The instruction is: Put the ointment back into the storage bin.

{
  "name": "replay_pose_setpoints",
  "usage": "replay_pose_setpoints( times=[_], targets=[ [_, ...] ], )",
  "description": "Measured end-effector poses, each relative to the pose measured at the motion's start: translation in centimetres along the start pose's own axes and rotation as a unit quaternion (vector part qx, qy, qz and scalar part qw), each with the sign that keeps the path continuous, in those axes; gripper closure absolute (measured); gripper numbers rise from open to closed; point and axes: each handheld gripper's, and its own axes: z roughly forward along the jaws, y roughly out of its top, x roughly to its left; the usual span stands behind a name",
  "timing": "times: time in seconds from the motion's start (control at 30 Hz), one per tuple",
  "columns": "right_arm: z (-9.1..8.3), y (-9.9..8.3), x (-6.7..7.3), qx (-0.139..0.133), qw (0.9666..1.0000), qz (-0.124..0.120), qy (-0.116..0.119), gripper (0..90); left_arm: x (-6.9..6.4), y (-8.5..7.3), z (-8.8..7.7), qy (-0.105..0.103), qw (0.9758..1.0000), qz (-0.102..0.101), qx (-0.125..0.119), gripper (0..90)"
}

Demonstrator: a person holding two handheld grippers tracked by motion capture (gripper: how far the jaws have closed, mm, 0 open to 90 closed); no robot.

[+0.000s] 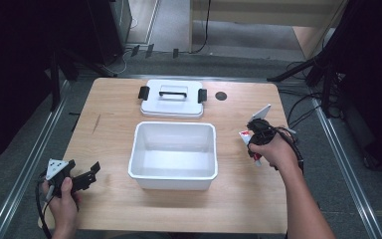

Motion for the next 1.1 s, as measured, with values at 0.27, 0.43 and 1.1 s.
replay_pose_setpoints(
  times=[0.27, 0.43, 1.1],
  targets=[
    [-2.5, 0.1, 1.0, -0.018, 0.9992, -0.034, 0.010, 72.5, 0.0, 0.0, 0.0, -0.001, 1.0000, 0.000, 0.000, 6.2],
    [-4.0, 0.1, 1.9, -0.027, 0.9966, -0.076, 0.018, 72.5, 0.0, 0.0, 0.0, -0.001, 1.0000, -0.001, 0.001, 6.2],
    [-9.4, 0.6, 5.0, -0.062, 0.9833, -0.170, 0.023, 72.5, 0.0, 0.0, 0.0, -0.002, 1.0000, -0.001, 0.001, 6.2]
  ],
)
